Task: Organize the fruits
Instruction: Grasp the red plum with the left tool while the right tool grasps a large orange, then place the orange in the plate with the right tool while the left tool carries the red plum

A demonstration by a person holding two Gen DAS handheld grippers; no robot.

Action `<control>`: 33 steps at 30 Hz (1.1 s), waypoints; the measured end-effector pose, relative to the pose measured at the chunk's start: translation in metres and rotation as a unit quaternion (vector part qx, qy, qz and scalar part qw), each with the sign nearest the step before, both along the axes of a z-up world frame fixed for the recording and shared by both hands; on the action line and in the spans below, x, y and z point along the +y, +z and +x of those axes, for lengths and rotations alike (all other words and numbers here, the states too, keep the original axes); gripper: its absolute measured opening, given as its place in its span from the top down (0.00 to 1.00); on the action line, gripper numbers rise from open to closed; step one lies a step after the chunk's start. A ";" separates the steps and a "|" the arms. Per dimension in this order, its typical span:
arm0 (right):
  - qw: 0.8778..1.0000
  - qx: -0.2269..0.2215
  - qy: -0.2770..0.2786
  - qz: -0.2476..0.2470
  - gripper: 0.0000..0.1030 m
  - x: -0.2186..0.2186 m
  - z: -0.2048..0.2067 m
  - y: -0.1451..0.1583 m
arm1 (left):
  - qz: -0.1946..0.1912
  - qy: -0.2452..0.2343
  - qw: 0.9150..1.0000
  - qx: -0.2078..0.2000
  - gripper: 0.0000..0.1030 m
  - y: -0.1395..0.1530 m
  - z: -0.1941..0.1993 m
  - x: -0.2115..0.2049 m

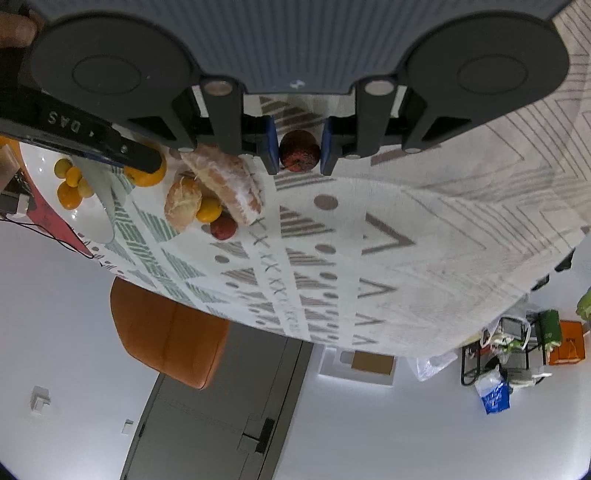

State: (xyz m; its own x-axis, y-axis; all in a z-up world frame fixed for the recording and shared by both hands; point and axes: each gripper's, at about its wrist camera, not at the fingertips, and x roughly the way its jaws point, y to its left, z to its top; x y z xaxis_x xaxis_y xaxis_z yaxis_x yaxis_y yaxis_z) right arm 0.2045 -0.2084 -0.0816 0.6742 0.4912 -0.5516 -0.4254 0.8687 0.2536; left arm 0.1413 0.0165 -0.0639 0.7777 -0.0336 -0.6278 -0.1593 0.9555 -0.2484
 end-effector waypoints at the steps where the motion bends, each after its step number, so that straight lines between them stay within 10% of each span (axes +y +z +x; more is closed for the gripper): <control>1: 1.000 0.000 0.000 0.004 0.66 -0.003 -0.002 0.002 | 0.000 -0.002 1.000 -0.001 0.79 0.002 -0.001 -0.001; 33: 0.990 -0.040 -0.120 0.062 0.66 -0.135 -0.036 0.028 | 0.020 -0.137 0.990 -0.034 0.79 0.025 0.026 -0.131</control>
